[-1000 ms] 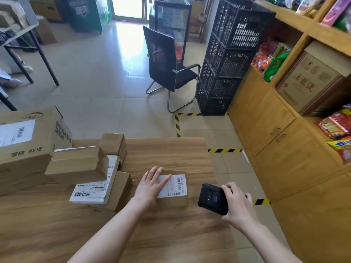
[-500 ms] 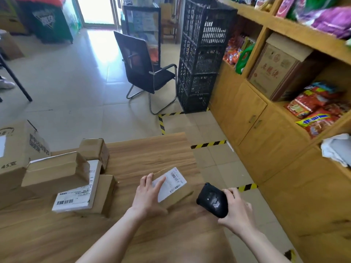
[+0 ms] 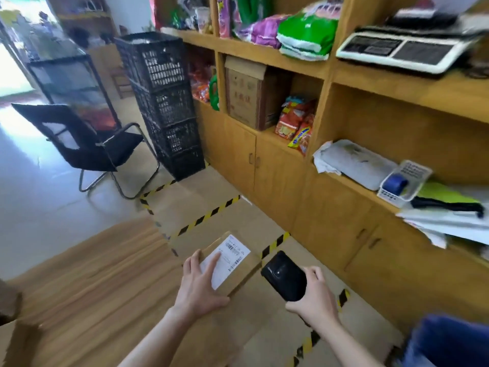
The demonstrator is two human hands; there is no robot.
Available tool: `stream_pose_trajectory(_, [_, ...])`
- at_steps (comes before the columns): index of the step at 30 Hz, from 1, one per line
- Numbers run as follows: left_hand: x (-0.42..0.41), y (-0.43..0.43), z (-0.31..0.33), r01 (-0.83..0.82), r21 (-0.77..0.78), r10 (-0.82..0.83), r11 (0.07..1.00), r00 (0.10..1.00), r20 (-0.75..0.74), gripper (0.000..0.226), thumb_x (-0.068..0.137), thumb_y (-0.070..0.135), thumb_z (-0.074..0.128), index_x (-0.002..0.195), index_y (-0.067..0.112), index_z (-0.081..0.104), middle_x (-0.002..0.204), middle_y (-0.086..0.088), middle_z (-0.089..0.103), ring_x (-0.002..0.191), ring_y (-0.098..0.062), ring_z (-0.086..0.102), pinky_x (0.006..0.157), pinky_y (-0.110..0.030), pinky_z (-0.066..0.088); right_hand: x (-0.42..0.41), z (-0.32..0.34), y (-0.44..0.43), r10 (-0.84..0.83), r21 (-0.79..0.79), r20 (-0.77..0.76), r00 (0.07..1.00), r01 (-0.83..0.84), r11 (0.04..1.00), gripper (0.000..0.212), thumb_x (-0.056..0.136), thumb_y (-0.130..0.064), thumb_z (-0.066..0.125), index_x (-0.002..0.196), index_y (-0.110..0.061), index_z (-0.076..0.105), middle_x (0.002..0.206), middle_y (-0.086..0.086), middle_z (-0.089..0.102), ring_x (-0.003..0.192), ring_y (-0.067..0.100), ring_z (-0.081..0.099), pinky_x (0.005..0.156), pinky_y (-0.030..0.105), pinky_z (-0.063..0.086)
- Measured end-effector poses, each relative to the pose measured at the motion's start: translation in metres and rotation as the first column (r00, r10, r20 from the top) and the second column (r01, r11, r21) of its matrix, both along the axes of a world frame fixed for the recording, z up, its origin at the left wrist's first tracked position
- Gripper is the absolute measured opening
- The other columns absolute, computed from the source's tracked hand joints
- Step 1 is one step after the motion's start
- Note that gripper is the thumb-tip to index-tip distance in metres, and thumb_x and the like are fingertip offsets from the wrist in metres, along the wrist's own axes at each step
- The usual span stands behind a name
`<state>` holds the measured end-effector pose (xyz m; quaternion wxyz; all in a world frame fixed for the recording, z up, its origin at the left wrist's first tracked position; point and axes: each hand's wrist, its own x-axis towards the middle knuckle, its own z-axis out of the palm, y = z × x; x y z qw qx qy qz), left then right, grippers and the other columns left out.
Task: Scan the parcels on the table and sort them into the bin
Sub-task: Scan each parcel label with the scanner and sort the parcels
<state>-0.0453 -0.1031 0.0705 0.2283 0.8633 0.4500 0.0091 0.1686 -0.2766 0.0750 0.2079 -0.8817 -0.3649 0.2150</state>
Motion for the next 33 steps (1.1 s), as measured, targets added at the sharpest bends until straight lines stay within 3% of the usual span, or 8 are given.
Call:
stream_pose_trajectory(6, [0.139,-0.078,-0.005,0.279,-0.008,-0.279,0.96,0.96,-0.026,0.114,0.052,0.062,0.066,0.149,0.041,0.01,0.152,-0.006,0.002,0.138,-0.03,0.002,0.114,-0.041,0.028,0.076,-0.006,-0.124,-0.358,0.037,-0.035,0.933,0.359,0.932,0.087,0.053,-0.036,0.081,0.132,-0.02,0.046,0.121,-0.007,0.036,0.107,0.017,0.054,0.085,0.034,0.051])
stream_pose_trajectory(12, [0.256,-0.16,-0.011,0.543,-0.049,-0.544,0.838,0.839,-0.023,0.114,0.051,0.062,0.065,0.149,0.039,0.012,0.15,-0.004,0.005,0.137,-0.026,0.006,0.112,-0.037,0.031,0.109,-0.012,-0.25,-0.651,-0.007,-0.055,0.757,0.652,0.758,0.08,0.055,-0.034,0.081,0.126,-0.026,0.045,0.115,-0.009,0.033,0.101,0.016,0.056,0.082,0.035,0.051])
stream_pose_trajectory(18, [0.35,-0.246,-0.034,0.768,-0.094,-0.772,0.633,0.635,-0.007,0.109,0.05,0.062,0.065,0.147,0.036,0.021,0.141,-0.002,0.015,0.129,-0.024,0.015,0.107,-0.032,0.032,0.117,-0.033,-0.345,-0.857,-0.063,-0.074,0.51,0.855,0.514,0.083,0.051,-0.041,0.077,0.126,-0.025,0.045,0.119,-0.005,0.037,0.111,0.022,0.053,0.087,0.041,0.049])
stream_pose_trajectory(25, [0.452,-0.325,-0.086,0.912,-0.18,-0.93,0.368,0.362,-0.065,0.114,0.044,0.071,0.06,0.146,0.036,0.026,0.14,-0.001,0.016,0.134,-0.026,0.015,0.108,-0.036,0.035,0.135,-0.07,-0.397,-0.98,-0.091,-0.175,0.1,0.989,0.117,0.085,0.044,-0.046,0.072,0.124,-0.029,0.047,0.119,-0.012,0.037,0.105,0.015,0.05,0.084,0.046,0.052])
stream_pose_trajectory(28, [0.495,-0.351,-0.101,0.926,-0.241,-0.956,0.292,0.285,-0.065,0.109,0.046,0.072,0.063,0.144,0.039,0.028,0.148,-0.001,0.012,0.136,-0.027,0.013,0.107,-0.04,0.038,0.148,-0.08,-0.405,-0.974,-0.085,-0.213,-0.076,0.995,-0.059,0.091,0.044,-0.042,0.077,0.129,-0.025,0.049,0.12,-0.01,0.04,0.109,0.016,0.05,0.09,0.042,0.051])
stream_pose_trajectory(33, [0.553,-0.391,-0.141,0.93,-0.285,-0.972,0.234,0.219,-0.082,0.105,0.054,0.07,0.07,0.144,0.04,0.026,0.148,-0.003,0.011,0.137,-0.031,0.01,0.108,-0.046,0.036,0.182,-0.105,-0.41,-0.928,-0.125,-0.248,-0.279,0.959,-0.255,0.084,0.059,-0.025,0.086,0.133,-0.018,0.045,0.126,-0.005,0.035,0.11,0.019,0.051,0.093,0.04,0.049])
